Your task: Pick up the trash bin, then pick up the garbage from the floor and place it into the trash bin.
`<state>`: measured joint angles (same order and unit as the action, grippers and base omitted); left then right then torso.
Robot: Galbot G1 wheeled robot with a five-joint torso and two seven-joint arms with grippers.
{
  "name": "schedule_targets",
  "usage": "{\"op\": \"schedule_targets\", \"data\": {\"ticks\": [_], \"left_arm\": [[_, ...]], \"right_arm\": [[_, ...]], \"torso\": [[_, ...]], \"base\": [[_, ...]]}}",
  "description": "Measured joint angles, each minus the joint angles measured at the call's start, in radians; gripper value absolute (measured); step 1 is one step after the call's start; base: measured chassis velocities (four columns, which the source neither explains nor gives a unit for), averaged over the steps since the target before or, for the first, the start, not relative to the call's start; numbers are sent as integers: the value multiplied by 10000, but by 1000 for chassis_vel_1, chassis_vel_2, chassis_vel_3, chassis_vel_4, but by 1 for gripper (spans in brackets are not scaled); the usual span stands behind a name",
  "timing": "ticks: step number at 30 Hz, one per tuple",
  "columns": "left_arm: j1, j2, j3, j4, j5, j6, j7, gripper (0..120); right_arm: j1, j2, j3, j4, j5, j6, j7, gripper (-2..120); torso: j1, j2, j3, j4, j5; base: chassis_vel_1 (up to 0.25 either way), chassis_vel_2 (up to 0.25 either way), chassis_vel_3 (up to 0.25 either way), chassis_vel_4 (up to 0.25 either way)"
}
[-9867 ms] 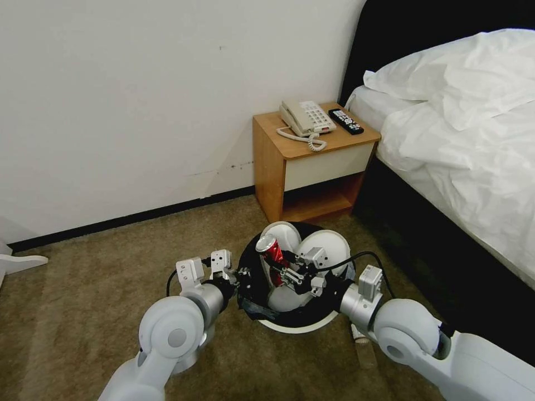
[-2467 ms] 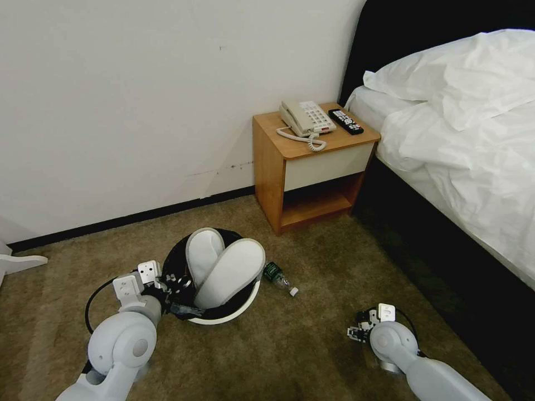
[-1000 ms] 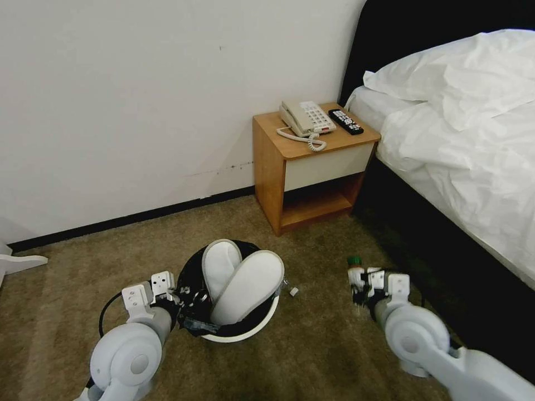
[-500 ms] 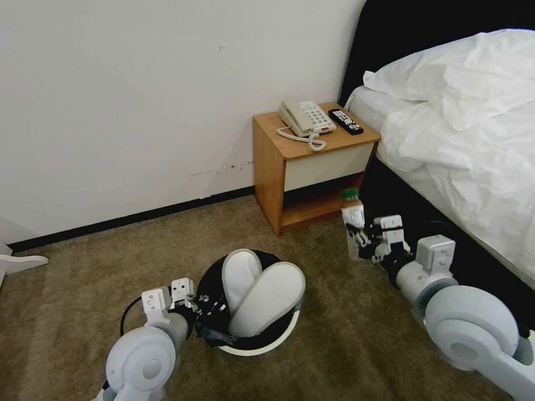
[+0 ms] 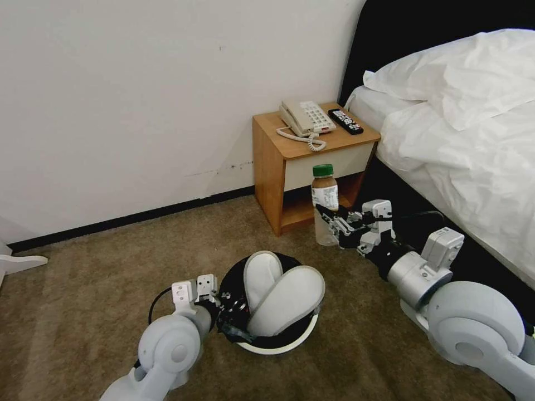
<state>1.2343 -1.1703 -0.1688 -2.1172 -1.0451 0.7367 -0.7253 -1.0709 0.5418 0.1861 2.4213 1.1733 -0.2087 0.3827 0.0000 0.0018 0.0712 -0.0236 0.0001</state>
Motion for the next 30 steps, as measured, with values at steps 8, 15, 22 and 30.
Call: {"op": "schedule_targets", "data": {"ticks": [8,15,22,30], "left_arm": [[-516,-492,517,186,-3,0,-281,2],[-821,-970,704,105,-744,-1,-834,2],[-704,-1019,551,-236,-1200,-8,-1030,2],[-416,-819,173,-637,-1641,-13,-1135,2]], "right_arm": [[5,173,-403,55,144,185,-501,22],[-559,277,-605,-183,-375,333,-1208,22],[-704,528,-907,-644,-790,358,-1536,22],[-749,839,-1261,-1181,-1239,380,-1943,22]], "torso": [[0,0,0,0,-1],[0,0,0,-1,0],[0,0,0,0,0],[0,-1,0,0,-1]], "base": [[0,0,0,0],[0,0,0,0],[0,0,0,0],[0,0,0,0]]}}
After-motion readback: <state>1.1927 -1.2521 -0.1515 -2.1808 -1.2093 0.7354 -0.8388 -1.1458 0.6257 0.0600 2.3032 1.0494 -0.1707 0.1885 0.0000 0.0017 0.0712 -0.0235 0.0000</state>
